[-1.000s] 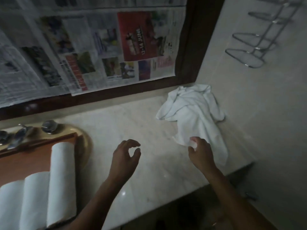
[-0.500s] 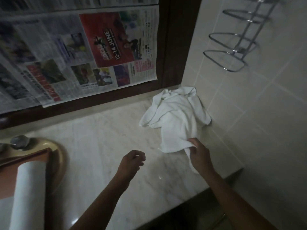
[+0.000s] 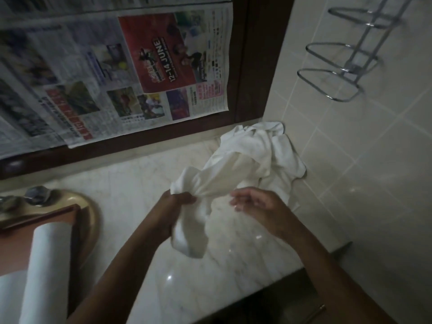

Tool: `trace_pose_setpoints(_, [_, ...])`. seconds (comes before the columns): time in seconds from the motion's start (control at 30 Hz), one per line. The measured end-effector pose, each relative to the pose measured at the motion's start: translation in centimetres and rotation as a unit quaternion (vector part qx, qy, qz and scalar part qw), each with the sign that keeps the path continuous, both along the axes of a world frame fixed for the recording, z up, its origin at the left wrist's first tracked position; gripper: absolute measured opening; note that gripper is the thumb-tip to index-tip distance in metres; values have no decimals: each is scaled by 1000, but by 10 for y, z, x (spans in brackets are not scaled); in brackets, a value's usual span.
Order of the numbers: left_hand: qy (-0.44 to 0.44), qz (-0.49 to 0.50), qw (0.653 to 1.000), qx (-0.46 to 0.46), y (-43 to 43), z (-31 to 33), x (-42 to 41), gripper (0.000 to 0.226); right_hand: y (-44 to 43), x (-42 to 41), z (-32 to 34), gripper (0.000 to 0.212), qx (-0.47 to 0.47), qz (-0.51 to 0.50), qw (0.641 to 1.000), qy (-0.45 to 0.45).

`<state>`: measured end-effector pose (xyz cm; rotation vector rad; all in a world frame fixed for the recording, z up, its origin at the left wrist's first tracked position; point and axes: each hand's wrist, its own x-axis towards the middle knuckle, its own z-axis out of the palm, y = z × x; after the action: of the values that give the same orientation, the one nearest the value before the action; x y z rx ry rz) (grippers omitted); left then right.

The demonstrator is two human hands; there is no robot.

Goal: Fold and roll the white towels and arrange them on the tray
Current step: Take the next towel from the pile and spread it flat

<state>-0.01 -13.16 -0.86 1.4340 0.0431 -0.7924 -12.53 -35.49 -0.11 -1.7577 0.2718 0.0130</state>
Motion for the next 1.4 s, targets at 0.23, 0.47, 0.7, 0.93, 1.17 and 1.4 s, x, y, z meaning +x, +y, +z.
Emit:
trace_pose_setpoints(0.23, [-188,91,973,95,78,23,-28,19,-73,82,-114,77,-400,-98,889,200])
trace_pose_setpoints(0.47, [-115,188,972,77,148,15,-57,67,-98,103,-168,72,-537,-17,810,233])
trace_pose_setpoints(0.7, [-115,117,985,45,179,28,-87,26,-95,135,-153,75,-508,-67,801,310])
trace_pose_setpoints(0.93, [-153,5,985,79,205,26,-110,63,52,79,-184,62,-504,73,855,95])
trace_pose_setpoints(1.17, [-209,-151,949,180,231,8,-130,21,84,29,-172,32,-567,118,808,107])
trace_pose_setpoints(1.4, [-270,-335,813,392,270,-43,-169,22,133,-33,-38,7,-266,105,958,26])
